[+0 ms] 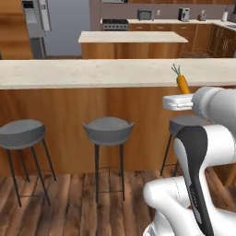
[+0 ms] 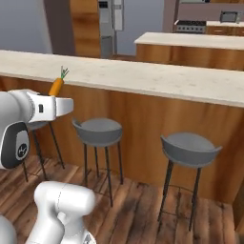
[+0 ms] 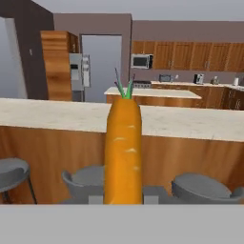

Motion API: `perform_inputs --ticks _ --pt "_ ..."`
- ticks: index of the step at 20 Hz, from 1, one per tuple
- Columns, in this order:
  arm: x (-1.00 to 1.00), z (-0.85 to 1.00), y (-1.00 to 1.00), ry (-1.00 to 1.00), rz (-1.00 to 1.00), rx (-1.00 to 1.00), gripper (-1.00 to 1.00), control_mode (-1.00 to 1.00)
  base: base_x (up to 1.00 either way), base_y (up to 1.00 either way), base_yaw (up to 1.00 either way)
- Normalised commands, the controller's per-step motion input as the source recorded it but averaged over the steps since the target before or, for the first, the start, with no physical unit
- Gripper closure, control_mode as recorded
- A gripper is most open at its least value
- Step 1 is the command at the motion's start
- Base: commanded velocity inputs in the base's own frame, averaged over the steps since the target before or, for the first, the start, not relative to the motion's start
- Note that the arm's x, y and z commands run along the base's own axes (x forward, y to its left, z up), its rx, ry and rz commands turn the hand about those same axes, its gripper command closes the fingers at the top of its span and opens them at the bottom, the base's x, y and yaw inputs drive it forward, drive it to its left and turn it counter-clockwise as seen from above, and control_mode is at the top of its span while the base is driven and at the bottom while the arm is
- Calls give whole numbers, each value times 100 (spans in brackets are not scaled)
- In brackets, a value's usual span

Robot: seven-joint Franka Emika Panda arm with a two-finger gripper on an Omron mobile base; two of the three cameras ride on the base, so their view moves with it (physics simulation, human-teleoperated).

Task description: Take the cheese, chicken drumstick, and carrot from the fridge and place them on the plate on the dining counter to create an appetizer plate.

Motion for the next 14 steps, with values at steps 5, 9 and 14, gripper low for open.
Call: perform_inputs --ticks 5,9,14 --pt "0 0 0 0 0 0 100 100 -3 100 -41" --pt "0 0 0 0 0 0 100 100 -34 100 -35" --pt "0 0 0 0 0 0 100 100 -78 100 -23"
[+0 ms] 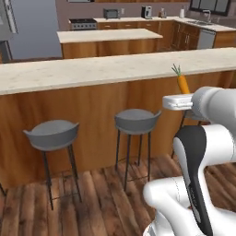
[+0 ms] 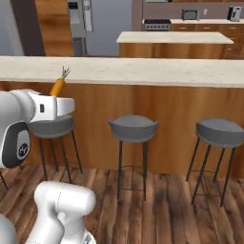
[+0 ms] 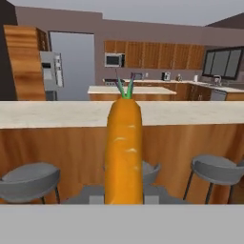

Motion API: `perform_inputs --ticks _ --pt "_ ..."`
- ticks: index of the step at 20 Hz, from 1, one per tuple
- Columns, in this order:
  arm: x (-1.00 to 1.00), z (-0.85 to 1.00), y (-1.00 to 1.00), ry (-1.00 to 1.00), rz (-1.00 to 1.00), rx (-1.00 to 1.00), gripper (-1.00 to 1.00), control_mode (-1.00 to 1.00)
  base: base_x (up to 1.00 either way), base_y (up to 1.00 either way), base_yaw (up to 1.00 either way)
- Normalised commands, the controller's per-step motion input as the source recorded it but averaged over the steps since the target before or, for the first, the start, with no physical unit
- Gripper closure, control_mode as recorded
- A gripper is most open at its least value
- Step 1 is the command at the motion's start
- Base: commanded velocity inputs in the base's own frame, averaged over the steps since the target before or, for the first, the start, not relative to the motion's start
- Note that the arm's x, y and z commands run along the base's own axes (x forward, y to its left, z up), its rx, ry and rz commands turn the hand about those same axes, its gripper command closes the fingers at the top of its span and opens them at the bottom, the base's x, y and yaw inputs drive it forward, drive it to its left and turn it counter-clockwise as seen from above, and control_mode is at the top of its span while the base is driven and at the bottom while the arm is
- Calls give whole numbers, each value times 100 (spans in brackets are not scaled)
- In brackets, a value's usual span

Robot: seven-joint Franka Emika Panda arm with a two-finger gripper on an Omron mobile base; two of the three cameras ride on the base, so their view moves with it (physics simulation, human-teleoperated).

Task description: Take the cheese, chicken drumstick, and carrot from the fridge and place them on the plate on the dining counter to create an appetizer plate.

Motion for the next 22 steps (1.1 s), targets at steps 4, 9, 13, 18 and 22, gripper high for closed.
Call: perform_inputs --ticks 4,9,13,18,22 --pt "0 0 0 0 0 0 100 100 -88 100 -13" --pt "0 0 0 0 0 0 100 100 -78 100 -5" --pt "0 0 0 0 0 0 100 100 -33 100 0" --pt "0 0 0 0 0 0 100 100 9 100 0" --pt "0 0 0 0 0 0 100 100 54 100 0"
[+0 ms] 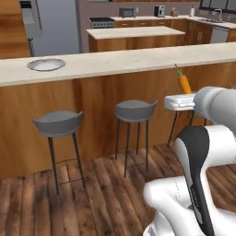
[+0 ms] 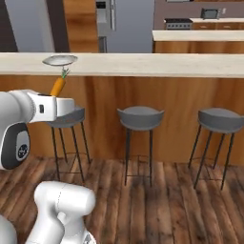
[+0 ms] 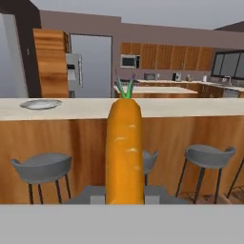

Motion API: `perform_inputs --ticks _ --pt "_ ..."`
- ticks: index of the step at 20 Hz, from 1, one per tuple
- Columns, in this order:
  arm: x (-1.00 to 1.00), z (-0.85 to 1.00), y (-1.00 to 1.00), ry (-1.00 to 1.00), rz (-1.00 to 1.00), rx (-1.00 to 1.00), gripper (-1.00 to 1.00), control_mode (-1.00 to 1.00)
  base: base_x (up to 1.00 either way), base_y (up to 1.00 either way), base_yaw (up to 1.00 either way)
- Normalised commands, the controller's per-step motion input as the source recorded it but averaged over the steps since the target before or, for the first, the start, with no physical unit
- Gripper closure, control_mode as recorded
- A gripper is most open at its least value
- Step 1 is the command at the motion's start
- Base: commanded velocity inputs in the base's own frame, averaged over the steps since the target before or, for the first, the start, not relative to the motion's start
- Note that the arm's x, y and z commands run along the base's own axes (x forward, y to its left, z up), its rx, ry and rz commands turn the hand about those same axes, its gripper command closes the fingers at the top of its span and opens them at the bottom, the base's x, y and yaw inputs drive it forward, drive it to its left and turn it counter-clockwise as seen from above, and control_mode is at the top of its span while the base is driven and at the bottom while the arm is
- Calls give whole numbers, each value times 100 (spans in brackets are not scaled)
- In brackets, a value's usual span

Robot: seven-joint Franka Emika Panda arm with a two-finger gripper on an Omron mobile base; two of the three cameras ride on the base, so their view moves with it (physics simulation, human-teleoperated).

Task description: Take the cheese, chicken drumstick, and carrot from the fridge and place them on the plate on the dining counter to create an appetizer plate.

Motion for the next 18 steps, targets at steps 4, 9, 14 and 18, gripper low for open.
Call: perform_inputs --ticks 4,9,14,18 --pt "0 0 0 0 0 0 100 100 43 100 1" --pt "0 0 0 0 0 0 100 100 31 100 4" --pt "0 0 0 0 0 0 100 100 42 98 8" --pt "0 0 0 0 0 0 100 100 38 71 7"
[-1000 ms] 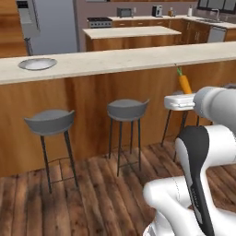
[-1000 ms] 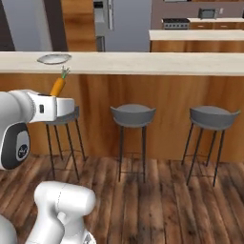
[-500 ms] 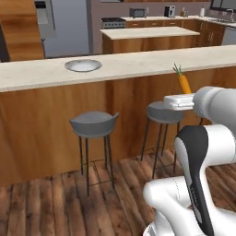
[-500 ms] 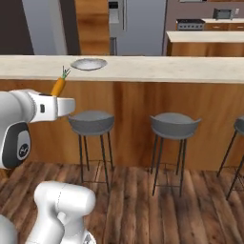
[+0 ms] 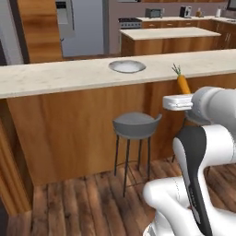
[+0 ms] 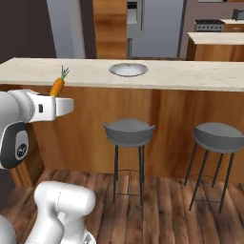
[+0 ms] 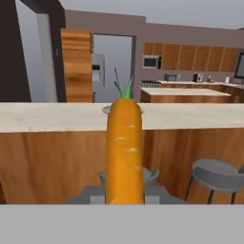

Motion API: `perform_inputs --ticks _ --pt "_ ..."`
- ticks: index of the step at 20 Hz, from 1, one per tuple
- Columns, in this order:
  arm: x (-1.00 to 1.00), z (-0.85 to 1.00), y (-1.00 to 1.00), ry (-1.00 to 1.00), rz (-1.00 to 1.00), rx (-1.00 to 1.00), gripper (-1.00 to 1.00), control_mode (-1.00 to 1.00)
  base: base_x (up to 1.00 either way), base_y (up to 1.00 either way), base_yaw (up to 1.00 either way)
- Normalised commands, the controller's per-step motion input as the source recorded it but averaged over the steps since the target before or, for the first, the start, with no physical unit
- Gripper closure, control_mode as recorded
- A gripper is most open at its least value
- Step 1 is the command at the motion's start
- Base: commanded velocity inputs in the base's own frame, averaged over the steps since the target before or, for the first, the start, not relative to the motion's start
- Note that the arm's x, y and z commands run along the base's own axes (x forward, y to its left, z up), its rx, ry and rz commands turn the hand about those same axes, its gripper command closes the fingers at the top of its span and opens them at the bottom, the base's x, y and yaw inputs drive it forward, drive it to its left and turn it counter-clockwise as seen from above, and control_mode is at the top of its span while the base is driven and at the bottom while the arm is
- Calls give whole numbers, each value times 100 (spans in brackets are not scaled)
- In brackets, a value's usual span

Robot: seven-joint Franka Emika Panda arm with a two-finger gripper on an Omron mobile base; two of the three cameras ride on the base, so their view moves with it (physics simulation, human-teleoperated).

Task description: Take the cheese, chicken drumstick, and carrot from the fridge and place them on the plate on the dining counter to create an appetizer plate.

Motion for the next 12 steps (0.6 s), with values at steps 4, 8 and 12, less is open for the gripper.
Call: perform_inputs --ticks 4,8,12 --pt "0 0 0 0 0 0 100 100 58 7 2" --pt "0 0 0 0 0 0 100 100 79 -15 0" --pt "0 0 0 0 0 0 100 100 83 -31 0"
